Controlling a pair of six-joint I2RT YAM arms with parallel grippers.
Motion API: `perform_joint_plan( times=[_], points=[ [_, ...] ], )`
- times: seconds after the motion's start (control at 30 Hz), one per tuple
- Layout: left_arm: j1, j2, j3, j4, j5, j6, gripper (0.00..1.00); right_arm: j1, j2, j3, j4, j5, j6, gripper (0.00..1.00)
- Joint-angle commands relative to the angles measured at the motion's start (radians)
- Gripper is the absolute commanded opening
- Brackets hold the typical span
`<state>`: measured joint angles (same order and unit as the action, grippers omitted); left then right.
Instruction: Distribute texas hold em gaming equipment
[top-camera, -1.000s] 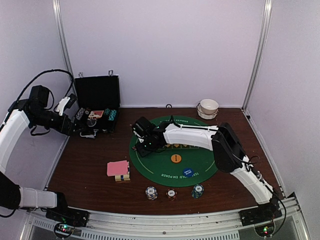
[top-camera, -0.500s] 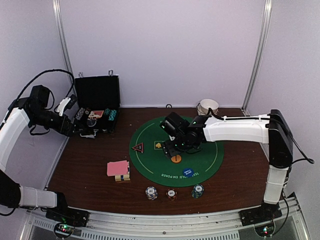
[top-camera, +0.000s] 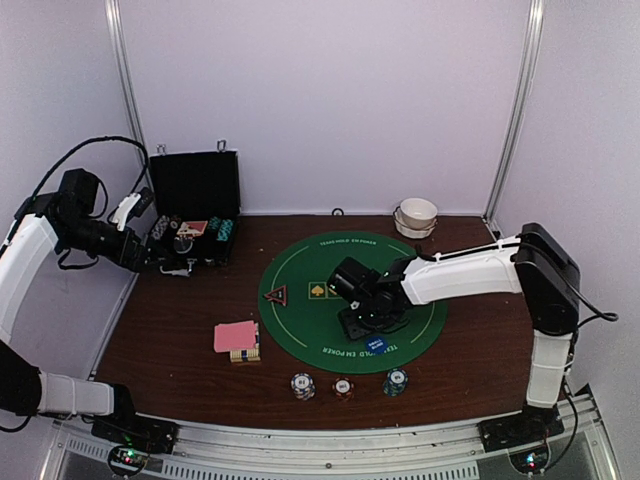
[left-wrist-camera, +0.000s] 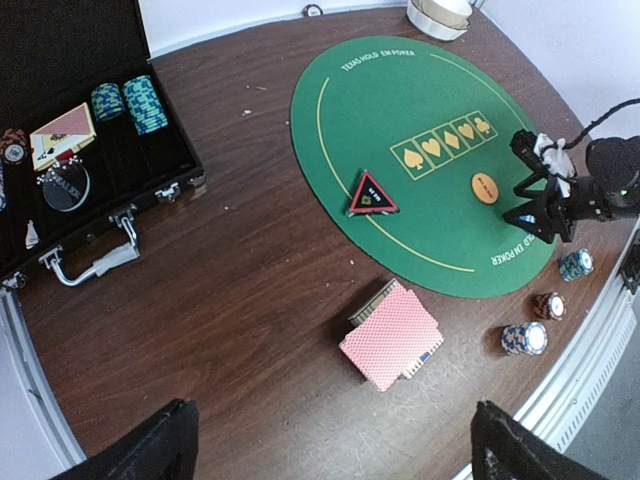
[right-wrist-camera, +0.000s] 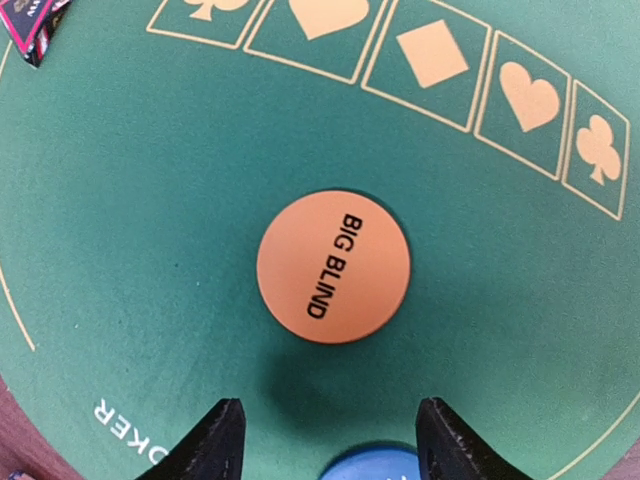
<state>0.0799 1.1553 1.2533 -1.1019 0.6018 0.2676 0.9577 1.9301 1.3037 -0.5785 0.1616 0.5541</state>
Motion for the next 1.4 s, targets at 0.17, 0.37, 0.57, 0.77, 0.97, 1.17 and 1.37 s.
perform_joint_plan(
  times=[0.17, 0.37, 0.57, 0.77, 0.97, 1.17, 1.37],
  points=[
    [0.008, -0.002, 0.037, -0.006, 0.021, 0.008, 0.98, -0.009, 0.110, 0.073, 0.043, -0.010, 0.017, 0.52],
    [0.008, -0.003, 0.037, -0.008, 0.016, 0.010, 0.98, -0.039, 0.151, 0.106, 0.040, 0.011, 0.031, 0.42],
    [0.008, -0.009, 0.034, -0.007, 0.020, 0.014, 0.97, -0.078, 0.191, 0.159, 0.008, 0.072, 0.031, 0.31],
    [0.008, -0.008, 0.032, -0.007, 0.021, 0.017, 0.98, -0.140, 0.238, 0.244, -0.003, 0.095, -0.007, 0.26],
    [0.008, -0.009, 0.029, -0.011, 0.018, 0.023, 0.97, -0.203, 0.315, 0.377, -0.027, 0.062, -0.081, 0.26],
    [0.008, -0.012, 0.022, -0.010, 0.016, 0.031, 0.98, -0.238, 0.399, 0.522, -0.065, 0.050, -0.106, 0.26],
    [0.008, -0.003, 0.015, -0.011, 0.022, 0.034, 0.98, -0.273, 0.513, 0.709, -0.120, 0.026, -0.118, 0.26]
  ],
)
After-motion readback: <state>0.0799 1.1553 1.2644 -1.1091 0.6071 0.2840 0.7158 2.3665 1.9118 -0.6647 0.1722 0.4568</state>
